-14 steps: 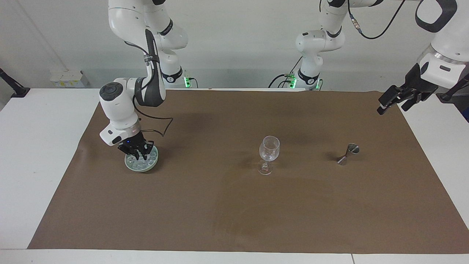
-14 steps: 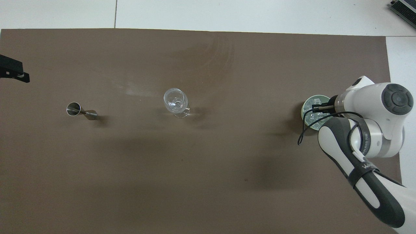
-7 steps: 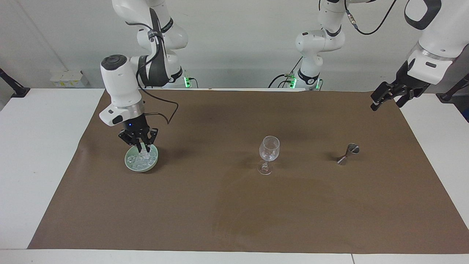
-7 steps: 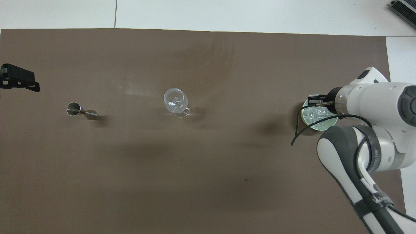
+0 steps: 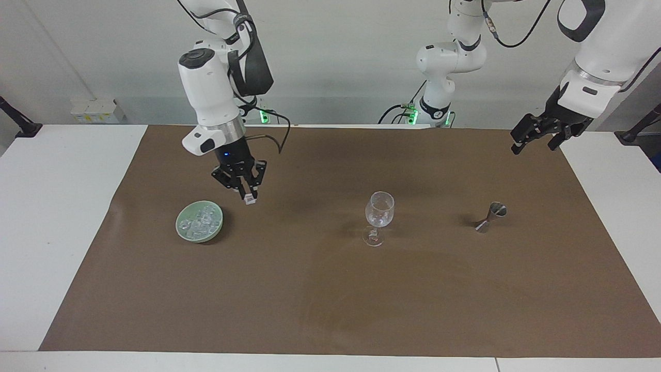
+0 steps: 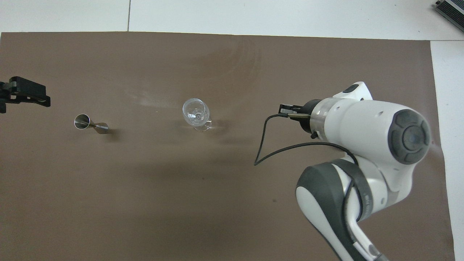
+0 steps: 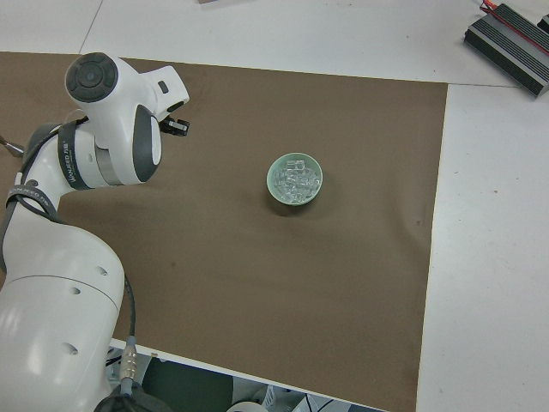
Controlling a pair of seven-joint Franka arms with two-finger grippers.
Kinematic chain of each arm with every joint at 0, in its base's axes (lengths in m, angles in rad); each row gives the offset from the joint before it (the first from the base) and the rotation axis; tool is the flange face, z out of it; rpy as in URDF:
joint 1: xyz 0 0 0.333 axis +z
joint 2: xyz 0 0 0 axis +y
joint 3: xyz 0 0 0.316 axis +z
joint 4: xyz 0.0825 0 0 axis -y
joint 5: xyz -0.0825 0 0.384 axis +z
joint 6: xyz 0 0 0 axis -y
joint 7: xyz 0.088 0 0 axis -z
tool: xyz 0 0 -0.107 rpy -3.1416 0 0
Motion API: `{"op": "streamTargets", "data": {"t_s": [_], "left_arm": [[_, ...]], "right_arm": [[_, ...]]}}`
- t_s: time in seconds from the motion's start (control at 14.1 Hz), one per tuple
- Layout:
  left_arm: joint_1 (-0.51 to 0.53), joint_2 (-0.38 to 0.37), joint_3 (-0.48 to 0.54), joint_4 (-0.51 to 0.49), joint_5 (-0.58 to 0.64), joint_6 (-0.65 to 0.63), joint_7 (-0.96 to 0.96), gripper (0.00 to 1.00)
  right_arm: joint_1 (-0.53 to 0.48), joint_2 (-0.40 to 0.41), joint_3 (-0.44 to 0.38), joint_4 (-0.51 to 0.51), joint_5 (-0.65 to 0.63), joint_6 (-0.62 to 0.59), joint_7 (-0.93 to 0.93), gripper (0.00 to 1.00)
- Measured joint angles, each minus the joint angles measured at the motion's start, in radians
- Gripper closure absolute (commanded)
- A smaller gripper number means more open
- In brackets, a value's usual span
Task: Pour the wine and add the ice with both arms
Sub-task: 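Carry the ice cube with the right gripper over the wine glass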
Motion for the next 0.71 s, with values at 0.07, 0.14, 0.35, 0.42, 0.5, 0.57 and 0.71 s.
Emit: {"op": "streamTargets", "data": {"t_s": [0.07, 0.14, 0.35, 0.42, 0.5, 0.57, 0.71], "left_arm": [[-0.007, -0.002, 0.008, -0.001, 0.0, 0.0, 0.006, 0.0], [-0.011, -0.002, 0.013, -0.003, 0.0, 0.0, 0.008, 0.0], [-0.012, -0.002, 0.016, -0.009, 0.0, 0.0, 0.012, 0.0], [-0.013, -0.002, 0.016, -0.01, 0.0, 0.001, 0.012, 0.0], [-0.013, -0.002, 0.016, -0.011, 0.0, 0.001, 0.013, 0.0], [-0.013, -0.002, 0.016, -0.012, 0.0, 0.001, 0.013, 0.0], [-0.013, -0.008, 0.016, -0.031, 0.0, 0.001, 0.013, 0.0]], "right_arm": [[0.004, 0.018, 0.036, 0.01, 0.008, 0.054, 0.067, 1.0], [0.015, 0.041, 0.062, 0.027, 0.015, 0.101, 0.117, 1.0], [0.076, 0.113, 0.073, 0.115, 0.018, 0.151, 0.229, 1.0], [0.09, 0.131, 0.073, 0.147, 0.018, 0.151, 0.255, 1.0], [0.101, 0.145, 0.074, 0.177, 0.018, 0.151, 0.278, 1.0], [0.11, 0.156, 0.073, 0.2, 0.018, 0.151, 0.296, 1.0], [0.118, 0.175, 0.073, 0.223, 0.019, 0.151, 0.321, 1.0]]}}
